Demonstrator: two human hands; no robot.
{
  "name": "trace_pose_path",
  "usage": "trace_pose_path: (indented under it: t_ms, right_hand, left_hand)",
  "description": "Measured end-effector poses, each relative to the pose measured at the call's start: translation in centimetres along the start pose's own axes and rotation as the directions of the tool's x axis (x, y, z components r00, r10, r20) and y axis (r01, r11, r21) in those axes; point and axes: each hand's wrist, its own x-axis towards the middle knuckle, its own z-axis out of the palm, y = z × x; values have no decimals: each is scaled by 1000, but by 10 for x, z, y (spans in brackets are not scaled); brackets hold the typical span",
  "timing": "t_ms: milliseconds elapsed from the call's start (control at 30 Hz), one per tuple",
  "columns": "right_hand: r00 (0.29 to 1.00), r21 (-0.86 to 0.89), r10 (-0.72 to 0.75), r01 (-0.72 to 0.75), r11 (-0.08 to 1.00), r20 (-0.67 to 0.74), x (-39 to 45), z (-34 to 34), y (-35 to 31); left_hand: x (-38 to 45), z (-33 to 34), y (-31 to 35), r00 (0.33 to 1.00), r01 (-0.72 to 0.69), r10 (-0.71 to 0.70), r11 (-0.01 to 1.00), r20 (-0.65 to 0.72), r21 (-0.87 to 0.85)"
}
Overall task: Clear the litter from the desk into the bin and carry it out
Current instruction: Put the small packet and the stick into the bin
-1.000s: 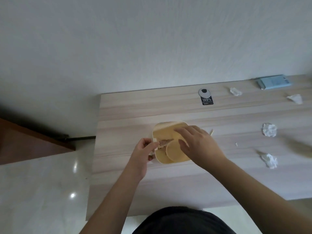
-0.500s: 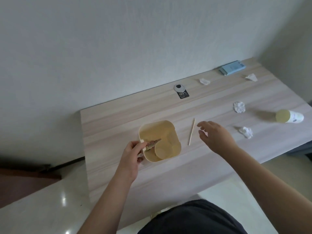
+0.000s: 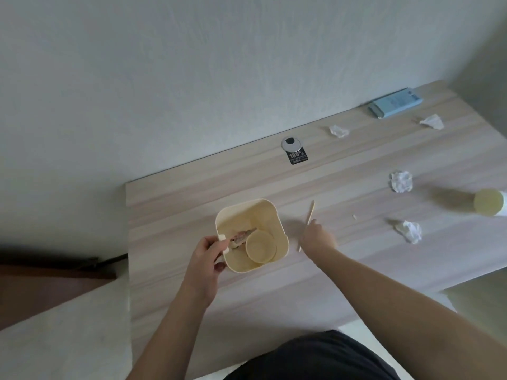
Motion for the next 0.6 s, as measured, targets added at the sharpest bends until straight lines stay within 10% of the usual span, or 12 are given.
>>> trace_pose_path:
  t_ms: [333, 600]
  right_hand:
    - [990, -389, -120, 139, 911, 71, 31, -12, 30]
    - [912, 58, -410, 408, 911, 29, 5, -66, 51]
  left_hand:
    - [4, 22, -7, 989, -38, 33, 999, -147, -31]
    - [4, 48, -11, 992, -39, 37, 999, -118, -16]
